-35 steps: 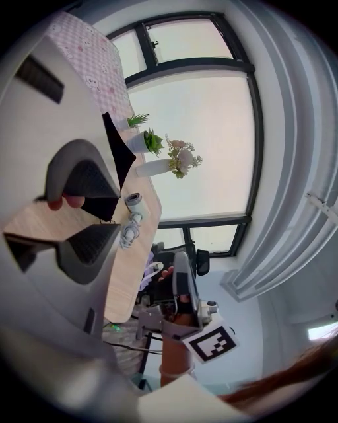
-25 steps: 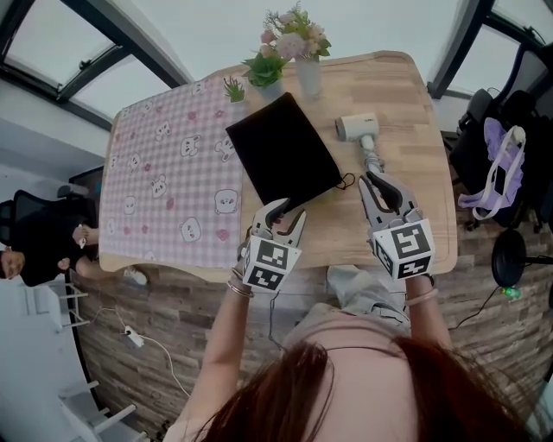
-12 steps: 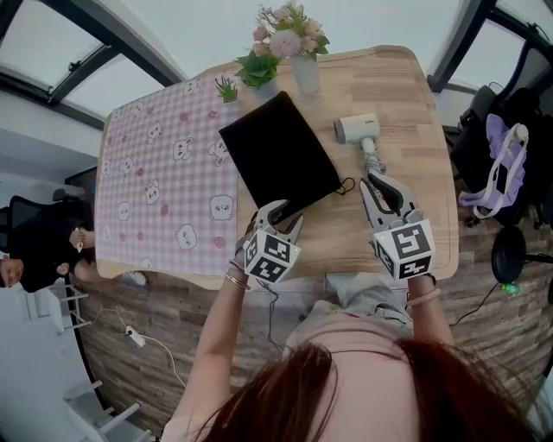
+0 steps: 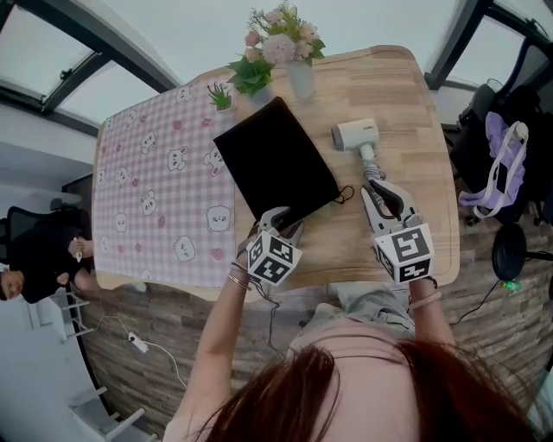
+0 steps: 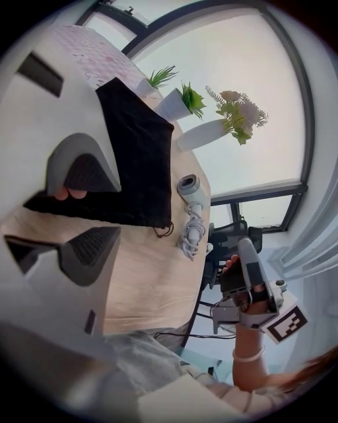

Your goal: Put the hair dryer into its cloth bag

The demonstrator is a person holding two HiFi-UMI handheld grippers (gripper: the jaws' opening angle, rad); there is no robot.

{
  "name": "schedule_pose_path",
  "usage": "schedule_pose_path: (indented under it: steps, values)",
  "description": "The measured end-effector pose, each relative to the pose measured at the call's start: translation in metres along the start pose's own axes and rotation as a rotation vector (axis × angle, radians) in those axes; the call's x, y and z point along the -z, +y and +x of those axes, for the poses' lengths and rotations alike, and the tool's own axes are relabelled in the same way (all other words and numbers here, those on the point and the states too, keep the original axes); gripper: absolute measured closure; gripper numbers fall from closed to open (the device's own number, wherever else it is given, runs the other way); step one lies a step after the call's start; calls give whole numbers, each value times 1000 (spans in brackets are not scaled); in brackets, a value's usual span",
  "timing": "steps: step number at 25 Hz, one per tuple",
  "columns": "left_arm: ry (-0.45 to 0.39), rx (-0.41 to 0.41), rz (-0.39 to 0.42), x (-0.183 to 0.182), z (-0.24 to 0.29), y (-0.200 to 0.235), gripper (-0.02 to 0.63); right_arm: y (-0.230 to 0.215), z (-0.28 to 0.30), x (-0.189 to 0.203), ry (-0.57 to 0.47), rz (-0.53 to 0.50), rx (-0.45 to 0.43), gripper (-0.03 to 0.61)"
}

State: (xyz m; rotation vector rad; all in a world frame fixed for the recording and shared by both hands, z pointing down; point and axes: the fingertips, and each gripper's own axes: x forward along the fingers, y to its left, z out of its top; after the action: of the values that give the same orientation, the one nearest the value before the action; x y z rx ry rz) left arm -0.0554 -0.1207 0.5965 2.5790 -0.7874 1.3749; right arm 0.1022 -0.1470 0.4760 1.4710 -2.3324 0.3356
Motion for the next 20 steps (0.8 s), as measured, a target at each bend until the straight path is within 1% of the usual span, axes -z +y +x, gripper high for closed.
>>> schedule_pose_path:
  steps: [6, 14, 20]
  values:
    - [35, 36, 23, 3, 14, -1, 468, -7, 6, 5, 17, 11, 11, 526]
    - [63, 51, 38, 5, 27, 2, 468, -15, 8, 12, 32, 25, 28, 526]
    - [76, 74, 14, 6, 32, 5, 497, -20, 10, 18, 45, 35, 33, 526]
